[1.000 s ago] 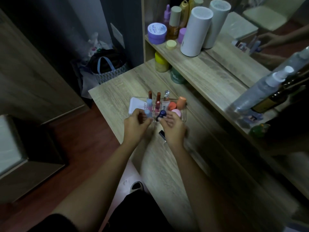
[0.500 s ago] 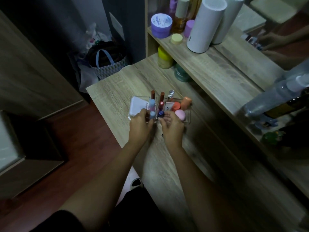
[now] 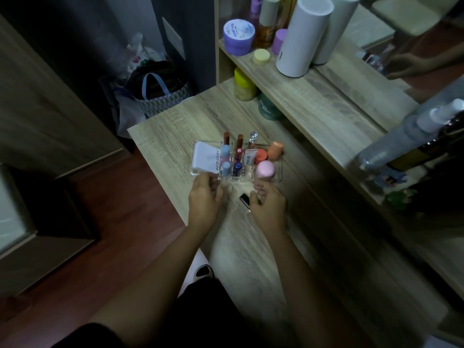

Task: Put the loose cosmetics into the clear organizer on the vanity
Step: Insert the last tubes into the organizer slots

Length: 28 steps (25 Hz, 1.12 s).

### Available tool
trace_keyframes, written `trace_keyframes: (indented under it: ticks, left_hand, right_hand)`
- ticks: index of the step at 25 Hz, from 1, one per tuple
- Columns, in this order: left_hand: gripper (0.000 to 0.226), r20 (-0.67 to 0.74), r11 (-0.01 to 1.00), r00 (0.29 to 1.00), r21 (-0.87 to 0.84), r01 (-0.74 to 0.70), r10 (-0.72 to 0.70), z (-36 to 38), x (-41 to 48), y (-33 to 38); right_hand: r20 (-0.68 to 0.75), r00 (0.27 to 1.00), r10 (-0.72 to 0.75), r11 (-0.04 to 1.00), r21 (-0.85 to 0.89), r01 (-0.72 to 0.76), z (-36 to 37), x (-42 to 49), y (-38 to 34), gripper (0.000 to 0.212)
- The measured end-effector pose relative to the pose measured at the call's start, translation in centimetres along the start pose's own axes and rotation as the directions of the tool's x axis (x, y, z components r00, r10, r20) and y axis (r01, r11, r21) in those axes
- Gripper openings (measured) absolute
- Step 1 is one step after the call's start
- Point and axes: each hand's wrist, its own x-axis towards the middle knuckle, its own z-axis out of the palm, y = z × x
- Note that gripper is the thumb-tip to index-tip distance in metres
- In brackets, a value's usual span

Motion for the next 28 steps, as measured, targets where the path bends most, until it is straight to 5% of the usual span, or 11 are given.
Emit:
trace_keyframes:
  ticks: [4, 7, 12, 18, 28]
  left_hand:
    - [0.018, 0.148, 0.979, 0.981, 0.140, -0.150, 0.129, 0.3, -2.2, -1.6]
    - [0.034, 0.236, 0.938, 0.948, 0.225, -0.265, 0.212, 0.7, -2.5, -2.4]
    - [0.047, 0.287, 0.917, 0.932, 0.264, -0.298, 0.220, 1.9, -2.9, -2.7]
    - [0.058, 0.337, 0.838, 0.901, 0.375, -0.396, 0.274, 2.7, -3.1, -3.8]
    - [0.060, 0.351, 0.810, 0.891, 0.406, -0.423, 0.289, 2.7, -3.0, -3.8]
  right_hand:
    - [0.229, 0.973, 0.014, 0.994, -0.110, 0.011, -0.8, -0.3, 1.2, 0.033]
    - [0.243, 0.969, -0.031, 0.982, -0.174, 0.075, -0.7, 0.1, 1.3, 0.032]
    - [0.234, 0.958, 0.164, 0.914, 0.328, -0.237, -1.3, 0.2, 1.4, 0.033]
    - [0.120, 0.992, -0.035, 0.902, 0.432, -0.020, -2.4, 1.8, -0.3, 0.035]
    - [0.069, 0.991, -0.112, 0.956, 0.279, 0.089, -2.2, 3.6, -1.1, 0.035]
